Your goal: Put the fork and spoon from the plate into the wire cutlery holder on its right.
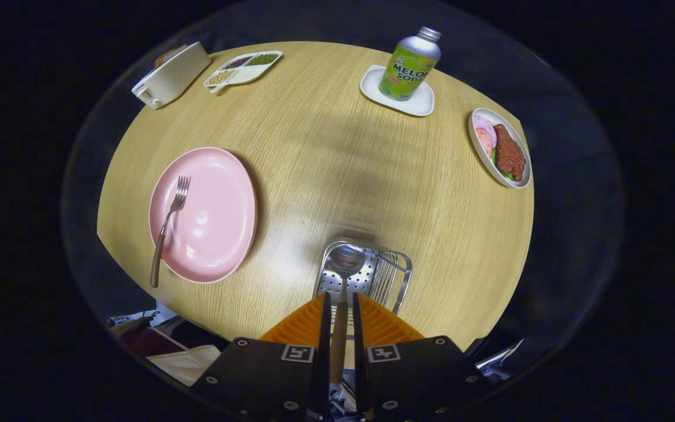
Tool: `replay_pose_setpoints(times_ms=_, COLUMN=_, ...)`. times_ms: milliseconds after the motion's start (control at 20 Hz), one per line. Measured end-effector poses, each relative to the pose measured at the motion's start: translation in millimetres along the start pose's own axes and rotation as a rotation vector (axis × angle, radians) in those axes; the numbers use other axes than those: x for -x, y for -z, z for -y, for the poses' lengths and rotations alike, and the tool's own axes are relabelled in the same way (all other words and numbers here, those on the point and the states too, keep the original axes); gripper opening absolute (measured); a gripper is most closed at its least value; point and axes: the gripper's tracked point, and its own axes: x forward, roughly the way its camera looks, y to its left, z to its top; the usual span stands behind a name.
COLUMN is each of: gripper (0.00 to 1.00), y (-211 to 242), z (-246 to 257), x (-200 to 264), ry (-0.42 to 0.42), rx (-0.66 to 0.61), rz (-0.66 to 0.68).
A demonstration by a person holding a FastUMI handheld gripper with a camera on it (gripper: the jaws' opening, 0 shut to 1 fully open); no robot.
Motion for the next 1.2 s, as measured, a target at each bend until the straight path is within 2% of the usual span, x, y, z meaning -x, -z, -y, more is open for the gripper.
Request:
replay_pose_setpoints(times_ms=100, gripper=0.24, y=-1.3, z=0.0, x=4.0, ry=0.002, rx=-0.007, rz=0.017)
replay_pose_setpoints(times_ms=200, gripper=0.33, y=-2.8, z=-2.0, x=10.2, ry=-0.005, rx=-0.019, rz=0.037)
replay_pose_setpoints(times_ms=350, gripper=0.61, y=-6.3, z=-2.7, x=19.7, ry=-0.007, rx=-0.041, rz=0.079)
replay_pose_setpoints(times_ms=400, gripper=0.67, y=-6.7, z=-3.3, x=22.4, ry=-0.007, rx=-0.047, rz=0.093)
replay_pose_setpoints(times_ms=450, gripper=0.80, y=-7.6, z=-3.8, x=27.6, ry=-0.005, rx=-0.052, rz=0.107)
replay_pose_setpoints(times_ms=550, gripper=0.96, y=-10.5, z=-4.1, x=36.3, ry=0.010, rx=-0.058, rz=0.145)
replay_pose_setpoints(times_ms=950, gripper=0.99, y=-43.7, z=-33.9, x=102.5, ry=0.038, rx=-0.113, rz=0.425)
replay_pose_setpoints(times_ms=1200, gripper=0.99, y=-63.6, z=-74.1, x=127.0, ry=0.054, rx=-0.151, rz=0.612)
